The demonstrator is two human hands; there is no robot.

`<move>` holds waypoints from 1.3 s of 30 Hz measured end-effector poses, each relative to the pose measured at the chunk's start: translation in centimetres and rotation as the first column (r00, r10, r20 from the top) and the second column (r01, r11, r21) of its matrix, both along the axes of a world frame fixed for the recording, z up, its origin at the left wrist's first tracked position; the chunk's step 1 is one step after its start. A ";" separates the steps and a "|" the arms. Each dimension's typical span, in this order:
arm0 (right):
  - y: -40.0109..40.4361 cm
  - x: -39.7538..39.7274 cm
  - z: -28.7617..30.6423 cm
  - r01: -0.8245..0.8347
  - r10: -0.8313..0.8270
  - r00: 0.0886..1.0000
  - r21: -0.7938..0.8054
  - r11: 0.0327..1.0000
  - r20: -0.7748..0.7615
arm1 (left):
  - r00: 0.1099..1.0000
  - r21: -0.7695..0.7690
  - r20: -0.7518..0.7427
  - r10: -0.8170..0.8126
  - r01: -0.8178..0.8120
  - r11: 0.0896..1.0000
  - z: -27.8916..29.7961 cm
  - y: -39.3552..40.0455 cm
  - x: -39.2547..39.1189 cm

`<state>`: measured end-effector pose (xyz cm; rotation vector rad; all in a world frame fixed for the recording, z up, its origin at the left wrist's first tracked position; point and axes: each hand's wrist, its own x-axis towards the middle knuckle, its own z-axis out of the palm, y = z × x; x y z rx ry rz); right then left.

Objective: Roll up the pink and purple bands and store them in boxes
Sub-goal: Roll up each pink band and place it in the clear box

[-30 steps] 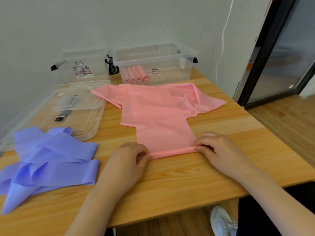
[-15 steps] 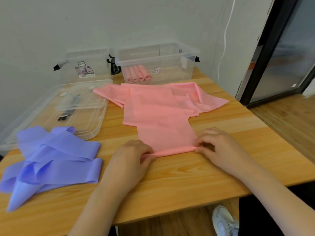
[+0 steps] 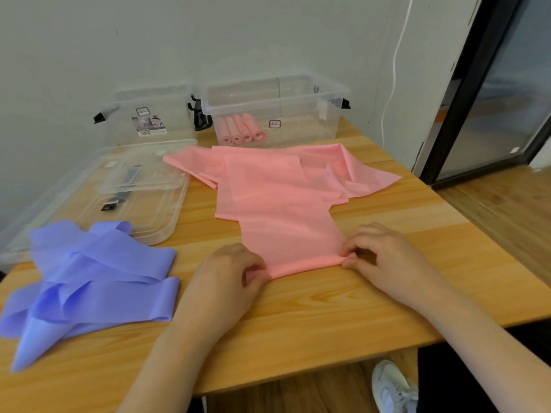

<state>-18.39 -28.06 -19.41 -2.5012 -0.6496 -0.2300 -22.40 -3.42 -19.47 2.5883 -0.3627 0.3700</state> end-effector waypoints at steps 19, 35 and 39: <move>0.4 -0.1 -0.3 -0.014 0.015 1.000 0.058 0.998 -0.014 | 0.998 -0.078 -0.045 -0.044 0.041 0.996 0.0 -0.1 -0.1; 0.1 -0.1 -0.4 0.034 -0.030 0.999 0.128 0.991 -0.031 | 0.998 -0.033 0.018 -0.054 0.054 0.998 -0.2 -0.1 -0.1; 0.1 -0.1 -0.2 0.002 0.004 0.998 0.100 0.995 -0.064 | 0.994 0.009 -0.014 -0.111 0.112 0.994 -0.5 0.0 0.2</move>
